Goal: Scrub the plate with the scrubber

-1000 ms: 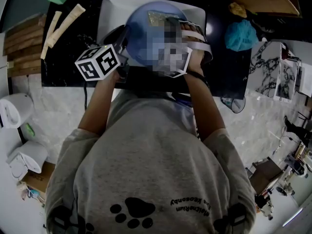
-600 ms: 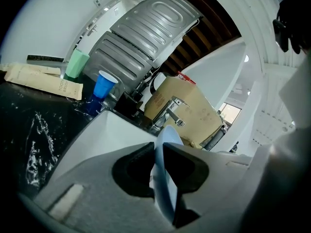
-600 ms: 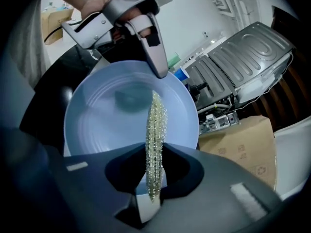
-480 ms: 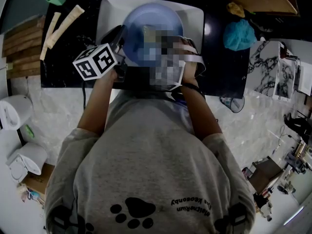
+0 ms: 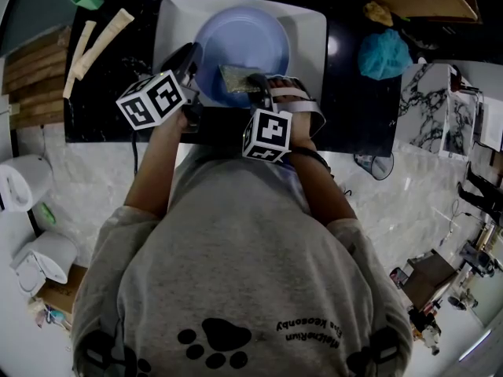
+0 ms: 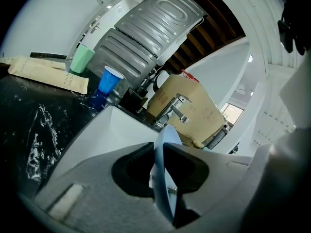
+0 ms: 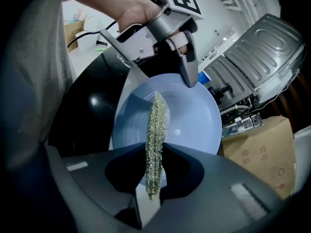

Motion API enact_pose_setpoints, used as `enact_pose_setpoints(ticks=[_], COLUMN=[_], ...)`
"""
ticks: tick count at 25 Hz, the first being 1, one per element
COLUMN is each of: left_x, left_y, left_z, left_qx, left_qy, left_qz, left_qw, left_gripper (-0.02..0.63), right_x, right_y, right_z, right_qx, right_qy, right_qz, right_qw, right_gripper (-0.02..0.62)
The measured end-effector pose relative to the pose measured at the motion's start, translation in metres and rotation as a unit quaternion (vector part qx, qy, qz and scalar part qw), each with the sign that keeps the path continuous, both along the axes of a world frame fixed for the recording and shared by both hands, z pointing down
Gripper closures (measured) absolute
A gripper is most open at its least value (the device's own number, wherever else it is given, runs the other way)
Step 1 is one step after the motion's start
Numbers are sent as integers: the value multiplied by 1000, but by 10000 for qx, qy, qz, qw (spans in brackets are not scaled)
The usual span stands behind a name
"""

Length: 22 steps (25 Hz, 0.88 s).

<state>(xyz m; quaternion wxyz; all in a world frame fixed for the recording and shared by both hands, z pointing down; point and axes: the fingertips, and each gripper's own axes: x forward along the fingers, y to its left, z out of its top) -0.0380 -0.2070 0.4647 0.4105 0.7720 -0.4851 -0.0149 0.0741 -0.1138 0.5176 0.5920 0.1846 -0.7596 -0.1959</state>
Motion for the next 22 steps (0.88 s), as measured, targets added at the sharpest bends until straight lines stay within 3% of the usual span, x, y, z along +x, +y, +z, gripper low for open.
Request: enact_pose_setpoints(ticks=[10, 13, 16, 22], left_x=[-1, -6, -6, -2], left_y=[3, 2, 0, 2], left_z=[5, 4, -1, -12], left_qx=[-15, -9, 31, 124], left_qy=[-99, -103, 125, 234], left_qz=[12, -97, -185, -232], left_qw=[9999, 9999, 9997, 9994], left_gripper=[548, 548, 549, 551], right_x=[-6, -4, 3, 39], right_y=[34, 22, -6, -68], right_z=[16, 4, -24, -70], right_qx=[-1061, -782, -276, 386], right_qy=[-191, -394, -959, -1911], right_qz=[-232, -66, 513, 1919], right_qw=[9939, 9961, 9937, 9619], right_gripper=[528, 528, 528, 528])
